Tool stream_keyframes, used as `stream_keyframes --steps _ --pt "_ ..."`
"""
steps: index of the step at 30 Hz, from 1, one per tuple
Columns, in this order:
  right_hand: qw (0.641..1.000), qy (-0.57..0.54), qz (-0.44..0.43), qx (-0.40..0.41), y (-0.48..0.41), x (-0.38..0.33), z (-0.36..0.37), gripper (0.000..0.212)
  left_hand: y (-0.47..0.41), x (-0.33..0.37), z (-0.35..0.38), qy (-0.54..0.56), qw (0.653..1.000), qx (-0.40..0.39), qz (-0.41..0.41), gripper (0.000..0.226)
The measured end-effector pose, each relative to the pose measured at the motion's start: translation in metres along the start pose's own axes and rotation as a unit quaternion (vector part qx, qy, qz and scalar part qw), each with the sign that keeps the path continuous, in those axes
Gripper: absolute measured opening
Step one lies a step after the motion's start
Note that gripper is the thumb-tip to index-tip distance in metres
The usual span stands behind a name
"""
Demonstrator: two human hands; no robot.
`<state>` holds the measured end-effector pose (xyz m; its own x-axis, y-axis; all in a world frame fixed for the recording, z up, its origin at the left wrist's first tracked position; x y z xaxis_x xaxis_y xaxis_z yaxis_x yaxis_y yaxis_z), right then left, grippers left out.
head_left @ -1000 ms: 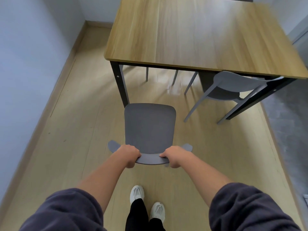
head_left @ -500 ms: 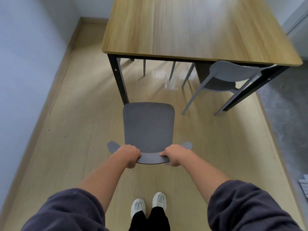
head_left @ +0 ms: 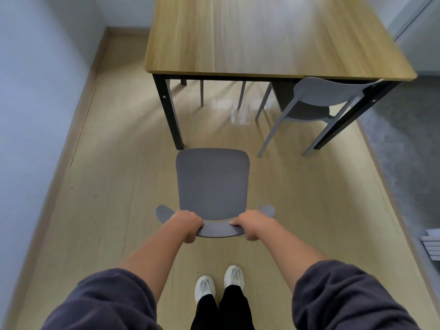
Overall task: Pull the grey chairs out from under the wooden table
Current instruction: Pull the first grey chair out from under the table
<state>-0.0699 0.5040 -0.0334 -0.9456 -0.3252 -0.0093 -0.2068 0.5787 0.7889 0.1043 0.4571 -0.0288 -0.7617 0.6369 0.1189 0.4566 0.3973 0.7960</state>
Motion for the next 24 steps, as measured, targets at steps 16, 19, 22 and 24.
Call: stream_keyframes --steps 16,19,22,24 --pt "0.984 -0.163 0.068 -0.009 0.046 0.145 -0.015 0.065 -0.047 0.047 -0.105 0.197 0.979 0.011 -0.042 0.071" --pt "0.986 -0.146 0.08 0.005 0.055 0.203 -0.008 0.064 -0.071 0.086 -0.138 0.209 0.976 0.043 -0.042 0.064" --pt "0.988 -0.127 0.084 0.018 0.068 0.263 0.0 0.063 -0.091 0.133 -0.173 0.215 0.973 0.074 -0.038 0.059" --pt "0.988 -0.12 0.094 0.022 0.077 0.298 0.004 0.063 -0.104 0.161 -0.193 0.209 0.973 0.091 -0.034 0.056"
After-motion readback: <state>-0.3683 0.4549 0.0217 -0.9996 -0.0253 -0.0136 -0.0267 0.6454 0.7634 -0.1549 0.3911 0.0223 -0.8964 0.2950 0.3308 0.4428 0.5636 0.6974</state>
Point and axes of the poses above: each hand's wrist, its own y-axis away from the middle knuckle, its own z-axis out of the palm, x = y × z, the point moved 2 cm from there along -y, towards the middle knuckle, and after that the axes turned 11 degrees about y, right-handed, at the moved point
